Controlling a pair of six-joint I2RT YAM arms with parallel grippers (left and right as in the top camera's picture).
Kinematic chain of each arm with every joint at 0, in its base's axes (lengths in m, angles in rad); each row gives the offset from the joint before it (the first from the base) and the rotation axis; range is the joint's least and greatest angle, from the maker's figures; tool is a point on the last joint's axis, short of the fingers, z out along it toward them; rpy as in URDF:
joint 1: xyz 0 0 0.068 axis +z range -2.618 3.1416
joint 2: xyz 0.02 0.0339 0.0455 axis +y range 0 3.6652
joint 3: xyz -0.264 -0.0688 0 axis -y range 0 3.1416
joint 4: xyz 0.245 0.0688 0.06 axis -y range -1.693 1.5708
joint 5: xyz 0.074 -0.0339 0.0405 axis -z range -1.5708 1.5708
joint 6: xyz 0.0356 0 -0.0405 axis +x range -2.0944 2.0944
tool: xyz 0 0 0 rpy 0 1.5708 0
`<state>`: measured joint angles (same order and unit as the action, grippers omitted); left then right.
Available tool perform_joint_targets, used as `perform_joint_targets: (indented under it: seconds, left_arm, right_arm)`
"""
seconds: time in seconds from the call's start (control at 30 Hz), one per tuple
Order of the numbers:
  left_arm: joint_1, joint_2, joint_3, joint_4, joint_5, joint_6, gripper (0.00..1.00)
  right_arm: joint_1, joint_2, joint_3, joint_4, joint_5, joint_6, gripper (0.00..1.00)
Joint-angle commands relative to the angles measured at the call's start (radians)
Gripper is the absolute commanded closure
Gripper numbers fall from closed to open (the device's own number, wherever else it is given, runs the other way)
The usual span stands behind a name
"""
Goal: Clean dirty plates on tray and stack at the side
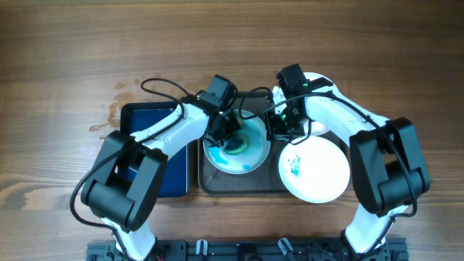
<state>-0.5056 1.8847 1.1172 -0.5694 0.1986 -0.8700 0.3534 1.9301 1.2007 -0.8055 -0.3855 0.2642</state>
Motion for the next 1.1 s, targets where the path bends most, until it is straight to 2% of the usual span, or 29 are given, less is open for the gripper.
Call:
perform_joint_targets:
  seconds: [0.0,0.27,0.47,1.07]
  left_arm:
    - [0.023,-0.019,-0.062,-0.041,-0.201,0.029,0.96]
    - [0.023,-0.212,-0.062,-0.066,-0.2,0.029,0.96]
    - [0.023,-0.293,-0.062,-0.102,-0.2,0.029,0.96]
    - [0.026,-0.314,-0.062,-0.169,-0.238,0.055,0.96]
  right_arm:
    - [-0.006,0.012,-0.003,0.0,0.018,0.001,0.96]
    - [-0.006,0.012,-0.003,0.018,0.019,0.0,0.96]
    - [-0.006,0.012,-0.002,0.08,0.026,0.006,0.95]
    - [-0.006,-0.042,0.0,0.106,0.108,-0.03,0.95]
